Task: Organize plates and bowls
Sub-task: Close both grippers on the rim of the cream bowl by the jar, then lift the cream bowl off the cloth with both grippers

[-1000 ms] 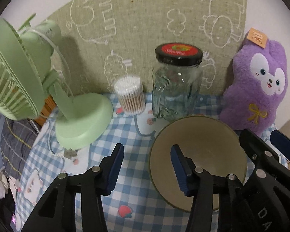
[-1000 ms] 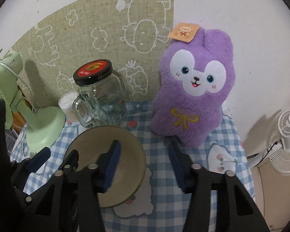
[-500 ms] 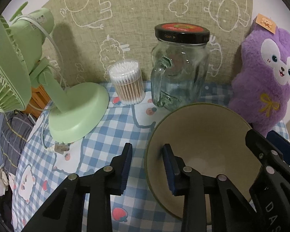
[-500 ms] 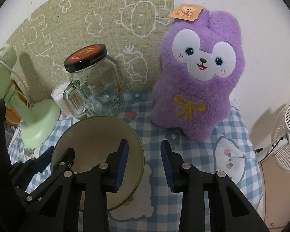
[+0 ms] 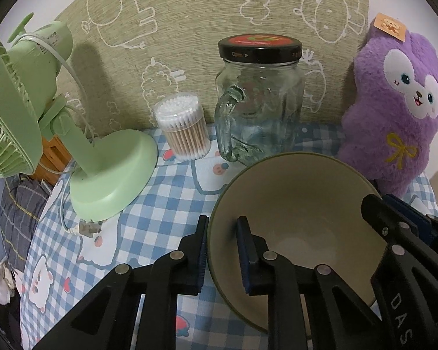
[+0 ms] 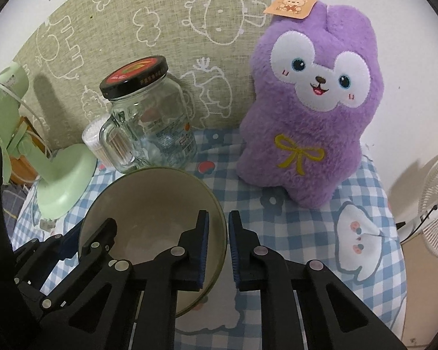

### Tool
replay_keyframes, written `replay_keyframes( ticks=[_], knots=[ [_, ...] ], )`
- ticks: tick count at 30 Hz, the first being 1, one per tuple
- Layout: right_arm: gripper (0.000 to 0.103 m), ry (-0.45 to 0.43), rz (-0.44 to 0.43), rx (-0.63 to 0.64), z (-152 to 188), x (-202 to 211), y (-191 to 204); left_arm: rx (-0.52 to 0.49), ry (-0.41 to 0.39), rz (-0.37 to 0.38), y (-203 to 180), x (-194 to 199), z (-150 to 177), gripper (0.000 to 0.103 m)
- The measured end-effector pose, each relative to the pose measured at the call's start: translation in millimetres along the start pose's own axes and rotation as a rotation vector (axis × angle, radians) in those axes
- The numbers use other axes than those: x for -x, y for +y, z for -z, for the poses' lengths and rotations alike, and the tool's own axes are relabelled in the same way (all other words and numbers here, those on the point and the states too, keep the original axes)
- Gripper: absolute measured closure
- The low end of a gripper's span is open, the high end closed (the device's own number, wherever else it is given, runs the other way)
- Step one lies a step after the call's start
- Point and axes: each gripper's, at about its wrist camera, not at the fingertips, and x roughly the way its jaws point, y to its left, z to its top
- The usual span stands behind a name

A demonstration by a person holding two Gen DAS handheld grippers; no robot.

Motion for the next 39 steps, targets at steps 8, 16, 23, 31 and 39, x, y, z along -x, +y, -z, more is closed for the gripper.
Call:
replay_keyframes(
  ticks=[8, 16, 23, 31, 39],
  knots=[
    [0.091, -0.011, 0.012, 0.009, 0, 0, 2, -0.006, 0.0, 0.004, 2, 0, 0, 0.087],
    [0.091, -0.01, 0.013, -0.015, 2, 1, 0, -0.012, -0.004, 0.003, 0, 1, 1, 0.087],
    [0.091, 0.005, 0.007, -0.06, 3, 2, -1, 0.014, 0.0, 0.015, 2, 2, 0, 0.087],
    [0.091, 0.012, 0.018, -0.062, 7, 10, 1, 0.013, 0.005, 0.021, 2, 6, 2, 0.087],
    [0.091, 0.018, 0.018, -0.051, 13, 18, 8, 0.011, -0.007, 0.02, 7, 16, 7, 0.088]
  ],
)
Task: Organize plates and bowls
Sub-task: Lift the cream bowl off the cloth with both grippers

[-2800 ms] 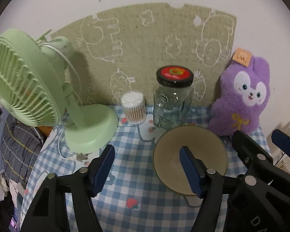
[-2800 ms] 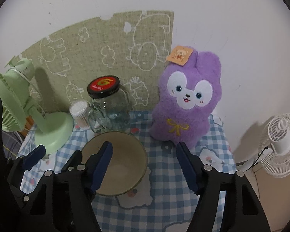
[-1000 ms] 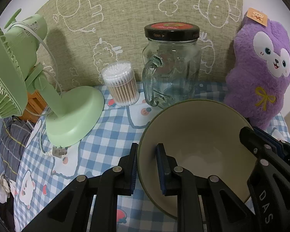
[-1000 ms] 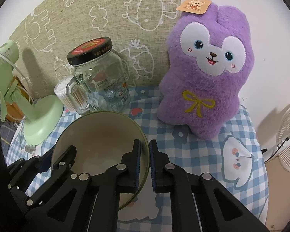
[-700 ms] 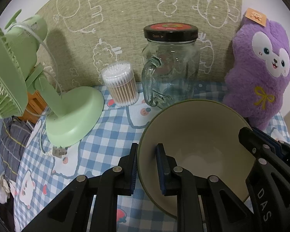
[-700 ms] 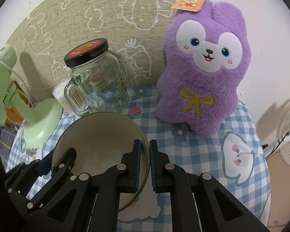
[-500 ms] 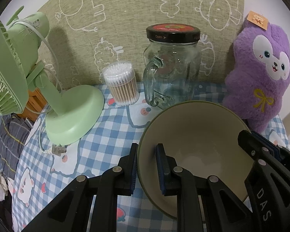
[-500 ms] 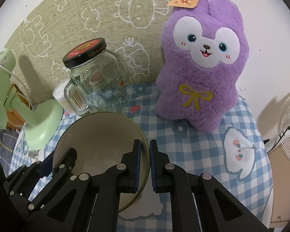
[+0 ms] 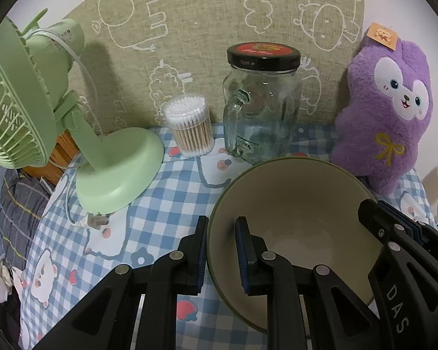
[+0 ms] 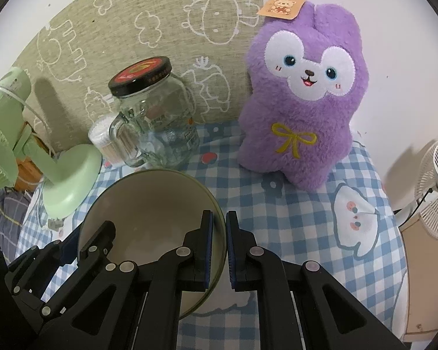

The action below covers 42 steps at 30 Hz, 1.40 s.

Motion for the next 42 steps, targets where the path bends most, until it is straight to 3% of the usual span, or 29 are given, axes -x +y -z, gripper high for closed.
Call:
replay_keyframes(
  ticks=[15, 42],
  knots=[
    [0.091, 0.026, 0.009, 0.006, 18, 24, 17, -0.008, 0.035, -0.001, 17, 16, 19, 0.088],
    [0.091, -0.03, 0.079, -0.033, 41, 147, 44, -0.044, -0.007, 0.077, 49, 120, 33, 0.088]
  ],
)
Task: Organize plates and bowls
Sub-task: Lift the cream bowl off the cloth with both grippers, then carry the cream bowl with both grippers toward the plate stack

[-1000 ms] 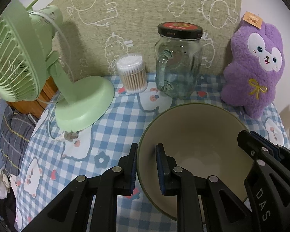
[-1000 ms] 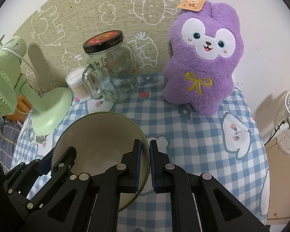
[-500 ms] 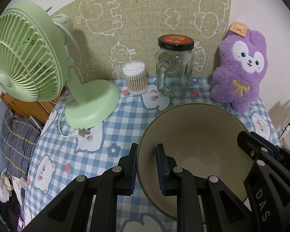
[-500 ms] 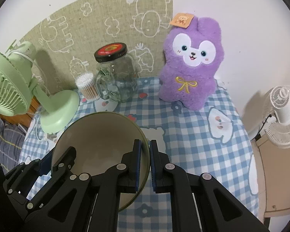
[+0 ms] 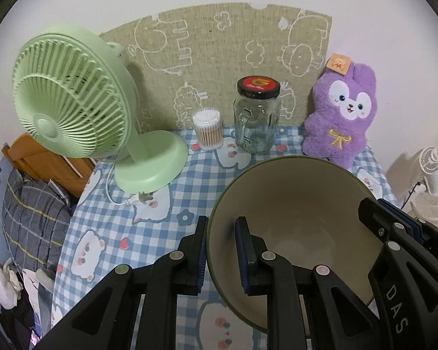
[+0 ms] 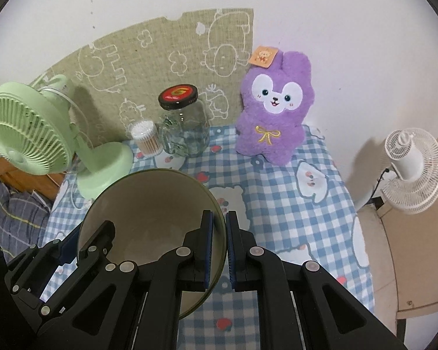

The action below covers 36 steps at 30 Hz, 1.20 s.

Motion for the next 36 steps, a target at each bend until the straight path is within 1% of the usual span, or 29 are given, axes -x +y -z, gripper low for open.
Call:
replay_keyframes(
  ticks=[10, 12, 22, 28, 36],
  knots=[
    [0.091, -0.03, 0.01, -0.002, 18, 54, 15, -0.019, -0.03, 0.008, 18, 53, 11, 0.088],
    [0.091, -0.034, 0.015, -0.002, 22, 63, 17, -0.007, -0.037, 0.012, 22, 62, 15, 0.088],
    [0.091, -0.052, 0.043, -0.006, 51, 108, 24, -0.016, -0.054, 0.041, 32, 102, 39, 0.088],
    [0.091, -0.042, 0.057, -0.015, 76, 121, 23, -0.026, -0.046, 0.057, 35, 116, 61, 0.088],
    [0.091, -0.008, 0.066, -0.025, 112, 124, 20, -0.045, -0.015, 0.067, 34, 121, 96, 0.088]
  ],
)
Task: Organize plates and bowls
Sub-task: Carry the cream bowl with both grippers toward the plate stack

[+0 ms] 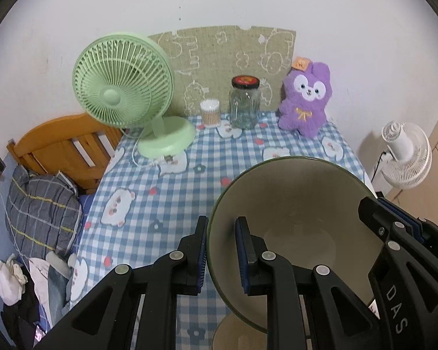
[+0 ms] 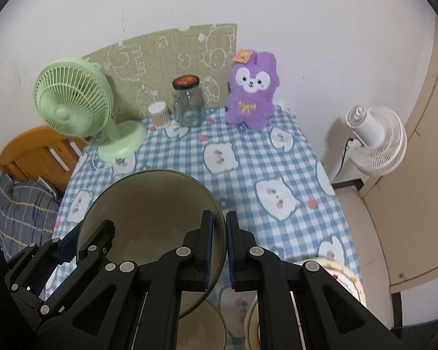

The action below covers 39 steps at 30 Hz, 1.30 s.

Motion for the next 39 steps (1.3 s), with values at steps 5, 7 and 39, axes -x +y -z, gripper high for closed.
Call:
replay_keyframes(
  ticks=[5, 7, 39],
  knots=[
    [0.091, 0.03, 0.005, 0.0, 23, -2, 0, -0.002, 0.023, 0.01, 1, -1, 21, 0.087],
    [0.091, 0.042, 0.007, -0.006, 31, -3, 0, -0.005, 0.036, 0.01, 1, -2, 28, 0.087],
    [0.091, 0.184, 0.03, -0.022, 97, -34, -2, -0.026, 0.19, 0.025, 4, -30, 95, 0.087]
  ],
)
